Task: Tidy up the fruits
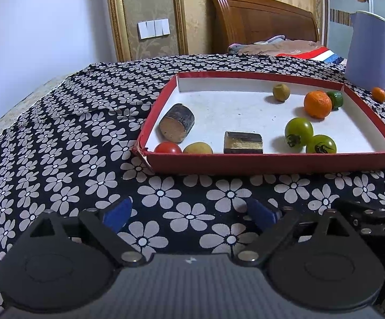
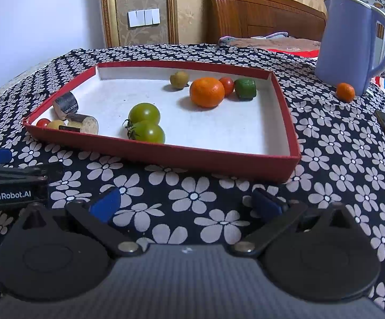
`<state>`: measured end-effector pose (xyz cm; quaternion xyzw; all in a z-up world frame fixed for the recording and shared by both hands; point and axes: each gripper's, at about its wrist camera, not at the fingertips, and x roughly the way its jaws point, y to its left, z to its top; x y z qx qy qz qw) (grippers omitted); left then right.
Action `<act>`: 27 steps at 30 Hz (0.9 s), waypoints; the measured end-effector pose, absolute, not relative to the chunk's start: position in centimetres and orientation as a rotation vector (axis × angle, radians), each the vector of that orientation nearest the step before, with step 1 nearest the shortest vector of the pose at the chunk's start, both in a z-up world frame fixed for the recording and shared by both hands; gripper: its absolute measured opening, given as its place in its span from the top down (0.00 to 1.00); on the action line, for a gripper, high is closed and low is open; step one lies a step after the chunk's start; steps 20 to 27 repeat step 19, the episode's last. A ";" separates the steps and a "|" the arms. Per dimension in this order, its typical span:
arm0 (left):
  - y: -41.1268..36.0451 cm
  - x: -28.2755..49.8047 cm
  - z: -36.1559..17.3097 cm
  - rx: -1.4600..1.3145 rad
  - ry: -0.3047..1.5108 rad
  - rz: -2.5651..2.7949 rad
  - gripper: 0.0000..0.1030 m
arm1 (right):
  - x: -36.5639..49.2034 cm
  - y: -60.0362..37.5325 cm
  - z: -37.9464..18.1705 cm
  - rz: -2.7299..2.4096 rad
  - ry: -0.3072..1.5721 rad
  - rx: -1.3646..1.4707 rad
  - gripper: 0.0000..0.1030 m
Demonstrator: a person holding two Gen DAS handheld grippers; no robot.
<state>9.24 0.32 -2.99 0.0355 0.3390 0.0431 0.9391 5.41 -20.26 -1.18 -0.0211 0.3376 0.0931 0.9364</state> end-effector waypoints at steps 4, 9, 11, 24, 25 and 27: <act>0.3 9.2 -3.0 0.072 0.692 0.087 0.08 | 5.4 -20.2 -1.2 0.190 0.690 -0.043 0.00; 0.4 9.3 -3.0 0.069 0.698 0.072 0.05 | 5.4 -20.2 -1.2 0.190 0.690 -0.043 0.00; 0.3 9.3 -3.1 0.071 0.699 0.072 0.05 | 5.4 -20.2 -1.2 0.190 0.690 -0.043 0.00; 0.5 9.4 -3.1 0.070 0.700 0.062 0.04 | 5.4 -20.2 -1.2 0.190 0.690 -0.043 0.00; 0.5 9.4 -3.1 0.070 0.700 0.062 0.04 | 5.4 -20.2 -1.2 0.190 0.690 -0.043 0.00; 0.5 9.4 -3.1 0.070 0.700 0.062 0.04 | 5.4 -20.2 -1.2 0.190 0.690 -0.043 0.00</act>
